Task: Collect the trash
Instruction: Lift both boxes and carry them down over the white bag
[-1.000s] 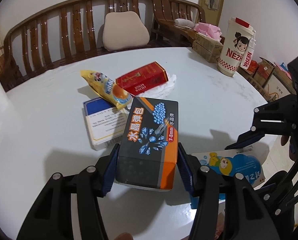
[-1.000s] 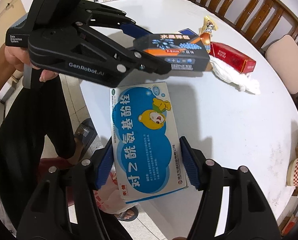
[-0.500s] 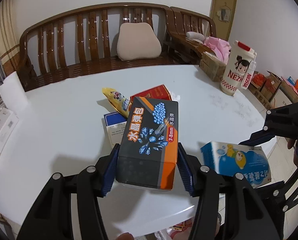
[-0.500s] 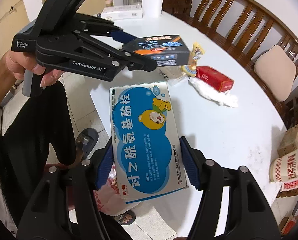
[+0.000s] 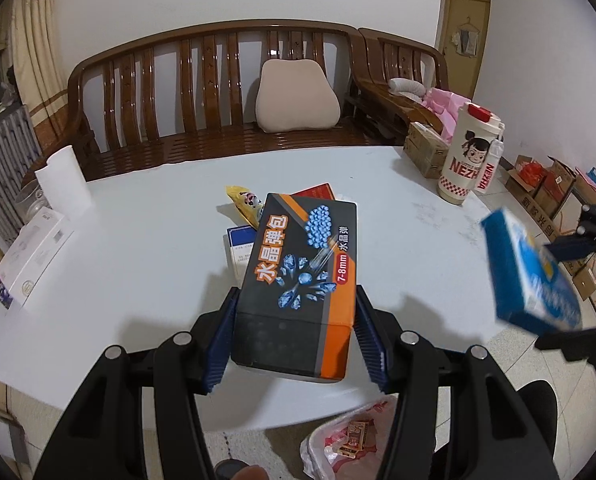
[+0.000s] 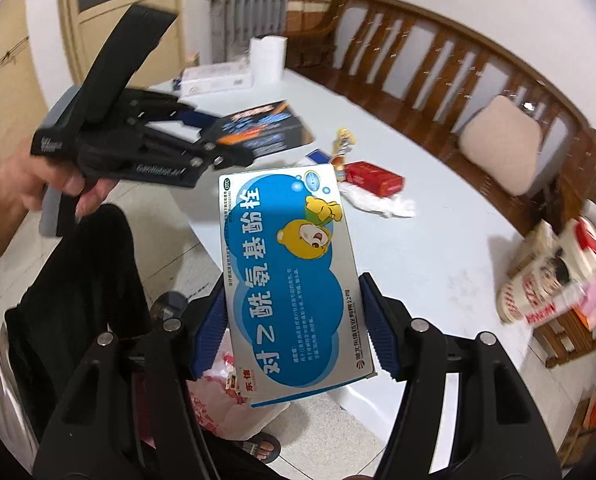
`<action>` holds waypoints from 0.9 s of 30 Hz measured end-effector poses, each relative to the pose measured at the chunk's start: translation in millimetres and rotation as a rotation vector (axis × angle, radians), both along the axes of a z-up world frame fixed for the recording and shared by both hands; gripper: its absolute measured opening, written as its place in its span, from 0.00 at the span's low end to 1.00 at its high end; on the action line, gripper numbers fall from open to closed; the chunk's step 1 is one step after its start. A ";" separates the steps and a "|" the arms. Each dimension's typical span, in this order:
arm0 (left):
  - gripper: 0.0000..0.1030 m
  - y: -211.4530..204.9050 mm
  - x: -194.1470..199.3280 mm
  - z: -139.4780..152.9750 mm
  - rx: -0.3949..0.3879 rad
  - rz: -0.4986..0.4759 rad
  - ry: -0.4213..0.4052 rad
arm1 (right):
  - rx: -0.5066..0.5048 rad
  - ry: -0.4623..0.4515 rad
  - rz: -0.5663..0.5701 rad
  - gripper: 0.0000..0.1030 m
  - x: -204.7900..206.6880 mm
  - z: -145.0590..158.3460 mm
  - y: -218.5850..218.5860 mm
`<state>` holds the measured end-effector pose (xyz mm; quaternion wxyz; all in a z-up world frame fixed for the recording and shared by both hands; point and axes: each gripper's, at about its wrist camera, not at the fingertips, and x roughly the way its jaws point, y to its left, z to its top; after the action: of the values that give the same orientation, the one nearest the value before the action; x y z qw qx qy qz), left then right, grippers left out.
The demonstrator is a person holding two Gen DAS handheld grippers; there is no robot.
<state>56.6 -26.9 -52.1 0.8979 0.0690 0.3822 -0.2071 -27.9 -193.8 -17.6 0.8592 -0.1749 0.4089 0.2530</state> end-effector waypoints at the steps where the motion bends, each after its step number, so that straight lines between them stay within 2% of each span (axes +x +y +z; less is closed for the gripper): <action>1: 0.52 -0.5 -5.1 0.9 0.003 0.005 -0.005 | 0.006 -0.007 -0.014 0.59 -4.5 2.6 -2.1; 4: 0.52 -2.0 -25.9 3.6 -0.004 0.018 -0.026 | 0.012 -0.021 -0.083 0.59 -18.6 7.3 -8.4; 7: 0.52 -2.9 -42.6 1.6 -0.025 0.026 -0.016 | 0.024 -0.001 -0.205 0.59 -29.9 6.5 -16.5; 9: 0.52 -4.7 -55.2 -3.2 -0.025 0.029 -0.013 | 0.056 -0.003 -0.211 0.59 -43.1 5.2 -17.9; 19: 0.52 -13.8 -105.9 -42.1 -0.015 0.047 0.046 | 0.110 -0.027 -0.389 0.59 -98.8 -13.4 -18.7; 27: 0.52 -17.1 -128.2 -70.2 0.004 0.087 0.081 | 0.154 -0.014 -0.480 0.59 -122.3 -41.6 -12.6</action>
<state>-71.5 -44.1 -122.3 0.8897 0.0455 0.4214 -0.1698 -150.2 -206.5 -59.2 0.9083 -0.0085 0.4122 0.0711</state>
